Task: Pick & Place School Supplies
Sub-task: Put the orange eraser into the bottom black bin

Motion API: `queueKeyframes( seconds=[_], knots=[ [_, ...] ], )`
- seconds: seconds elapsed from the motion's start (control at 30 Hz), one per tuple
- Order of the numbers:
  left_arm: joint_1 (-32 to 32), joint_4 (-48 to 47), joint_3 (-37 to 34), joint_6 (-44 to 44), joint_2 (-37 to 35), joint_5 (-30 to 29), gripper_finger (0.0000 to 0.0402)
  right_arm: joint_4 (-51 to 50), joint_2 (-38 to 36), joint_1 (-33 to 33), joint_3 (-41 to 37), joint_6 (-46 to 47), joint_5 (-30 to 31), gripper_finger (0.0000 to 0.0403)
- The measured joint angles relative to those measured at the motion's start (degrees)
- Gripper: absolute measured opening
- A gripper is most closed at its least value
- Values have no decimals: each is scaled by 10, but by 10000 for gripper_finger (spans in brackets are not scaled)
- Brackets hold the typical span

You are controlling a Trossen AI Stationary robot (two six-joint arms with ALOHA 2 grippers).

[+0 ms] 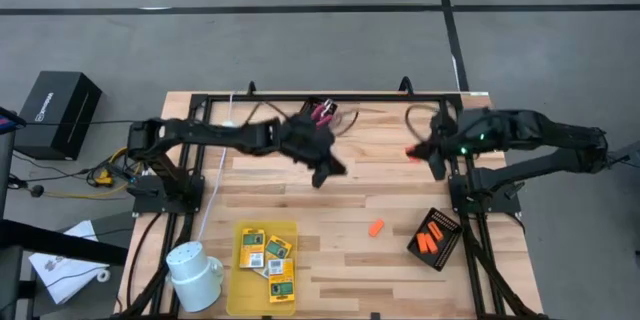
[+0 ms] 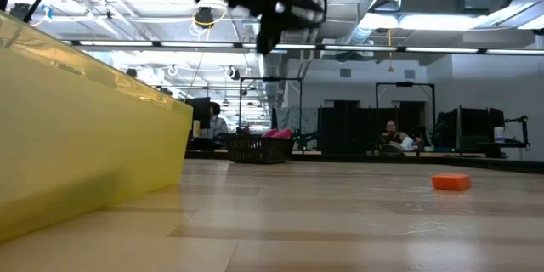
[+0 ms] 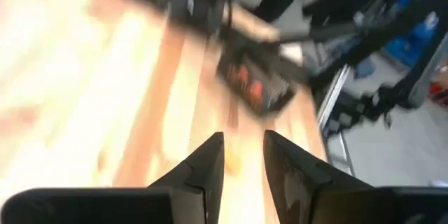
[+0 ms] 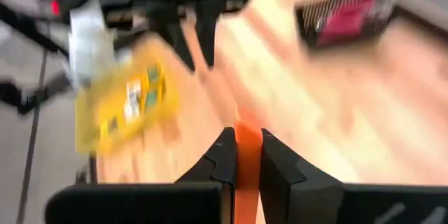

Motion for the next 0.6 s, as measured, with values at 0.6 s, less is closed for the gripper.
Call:
queueKeyframes(
  seconds=[0.6],
  knots=[
    [-96, 176, -140, -55, 0, -138, 95, -51, -48, 383, -234, 514, 84, 23]
  ],
)
